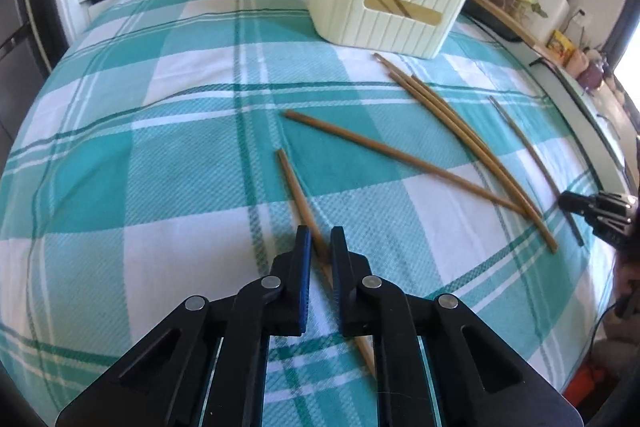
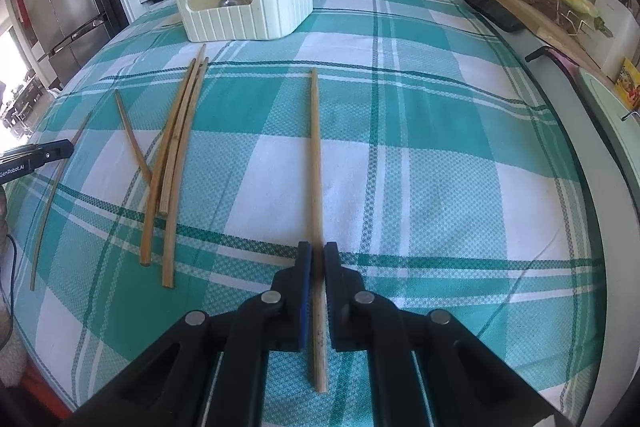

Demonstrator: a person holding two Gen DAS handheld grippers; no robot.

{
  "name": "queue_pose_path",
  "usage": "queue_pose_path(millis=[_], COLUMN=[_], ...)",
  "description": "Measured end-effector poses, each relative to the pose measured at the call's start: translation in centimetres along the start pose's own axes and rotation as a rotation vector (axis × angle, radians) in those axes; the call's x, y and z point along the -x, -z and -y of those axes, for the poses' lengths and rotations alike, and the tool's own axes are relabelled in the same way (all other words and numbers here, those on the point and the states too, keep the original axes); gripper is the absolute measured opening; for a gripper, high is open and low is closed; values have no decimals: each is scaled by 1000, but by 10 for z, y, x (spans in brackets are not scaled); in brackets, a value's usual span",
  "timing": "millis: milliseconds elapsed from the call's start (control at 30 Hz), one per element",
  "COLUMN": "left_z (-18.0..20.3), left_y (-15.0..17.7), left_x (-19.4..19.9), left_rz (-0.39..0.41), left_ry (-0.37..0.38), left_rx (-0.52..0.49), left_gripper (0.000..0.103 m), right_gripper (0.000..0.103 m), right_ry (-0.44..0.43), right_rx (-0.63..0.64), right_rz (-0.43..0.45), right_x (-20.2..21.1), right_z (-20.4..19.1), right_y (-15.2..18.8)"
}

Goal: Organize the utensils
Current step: 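Grasp a wooden chopstick with the right gripper while the left grasps another chopstick, then lift both chopsticks and carry them over the cream caddy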

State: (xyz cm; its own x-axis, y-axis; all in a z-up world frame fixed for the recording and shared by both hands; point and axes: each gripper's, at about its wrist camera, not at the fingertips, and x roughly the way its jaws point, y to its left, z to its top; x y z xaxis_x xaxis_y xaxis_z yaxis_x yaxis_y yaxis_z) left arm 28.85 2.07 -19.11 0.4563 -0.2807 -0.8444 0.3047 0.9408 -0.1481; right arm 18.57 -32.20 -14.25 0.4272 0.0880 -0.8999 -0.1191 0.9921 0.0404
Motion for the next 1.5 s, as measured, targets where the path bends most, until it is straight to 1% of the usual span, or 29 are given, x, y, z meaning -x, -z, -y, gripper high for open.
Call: queue_pose_path(millis=[100, 167, 200, 267, 300, 333, 367, 433, 467, 500, 567, 600, 667, 733, 767, 833, 867, 900, 933, 967, 1000, 1067, 1100, 1233, 1333, 1500], left_z=[5, 5, 4, 6, 7, 8, 8, 5, 4, 3, -1, -3, -7, -11, -12, -13, -13, -14, -16, -18, -19, -18, -15, -7, 2, 16], left_y=[-1, 3, 5, 7, 9, 10, 10, 9, 8, 5, -2, -5, -13, -22, -27, -37, -42, -46, -49, -52, -54, -56, -57, -62, -61, -60], left_x=[1, 5, 6, 10, 11, 12, 11, 5, 5, 3, 0, -1, -4, -8, -11, -17, -20, -22, -24, -24, -21, -4, 6, 56, 94, 141], left_rz=[-11, -23, -29, -41, -46, -47, -48, -70, -67, -70, -86, -92, -103, -114, -118, -117, -113, -110, -104, -96, -83, -29, -4, 115, 194, 292], left_ry=[-24, -36, -36, -51, -85, -124, -146, -156, -163, -170, -160, -156, -158, -145, -135, -130, -143, -136, -105, -90, -92, -73, -65, -40, -13, 7], left_rx=[-19, -4, 1, 6, 8, 9, 7, 11, 11, 10, 20, 27, 39, 54, 63, 70, 70, 73, 91, 110, 119, 130, 133, 125, 110, 69], left_gripper=[9, 13, 18, 39, 59, 65, 65, 65, 65, 65, 64, 61, 52, 39, 34, 9, 7, 4, 3, 3, 3, 3, 3, 3, 3, 3], right_gripper=[7, 7, 7, 17, 28, 37, 38, 37, 37, 36, 35, 33, 33, 31, 30, 24, 20, 10, 6, 6, 6, 6, 6, 6, 6, 6], right_ry=[-8, -25, -36, -69, -84, -91, -93, -106, -107, -97, -96, -89, -91, -98, -101, -113, -122, -128, -132, -145, -161, -190, -207, -258, -282, -288], right_rx=[-5, -13, -14, -8, -4, 7, 27, 75, 91, 110, 139, 147, 151, 132, 121, 90, 74, 66, 61, 52, 37, -11, -27, -38, -25, 8], right_rz=[-2, -8, -14, -32, -41, -52, -65, -96, -107, -119, -130, -136, -142, -142, -134, -125, -113, -112, -112, -105, -101, -67, -35, 113, 227, 367], right_x=[0, -1, -1, -3, -3, -4, -6, -12, -16, -20, -28, -33, -41, -51, -55, -64, -68, -73, -78, -80, -81, -76, -67, -11, 44, 113], right_z=[1, 4, 6, 8, 7, 7, 5, 0, -2, -3, -5, -6, -7, -5, -5, -5, -5, -6, -6, -6, -5, 1, 3, 6, 3, -1], right_y=[0, -1, -2, -5, -8, -11, -15, -25, -30, -37, -51, -59, -74, -89, -97, -111, -119, -126, -133, -137, -141, -145, -146, -143, -135, -116])
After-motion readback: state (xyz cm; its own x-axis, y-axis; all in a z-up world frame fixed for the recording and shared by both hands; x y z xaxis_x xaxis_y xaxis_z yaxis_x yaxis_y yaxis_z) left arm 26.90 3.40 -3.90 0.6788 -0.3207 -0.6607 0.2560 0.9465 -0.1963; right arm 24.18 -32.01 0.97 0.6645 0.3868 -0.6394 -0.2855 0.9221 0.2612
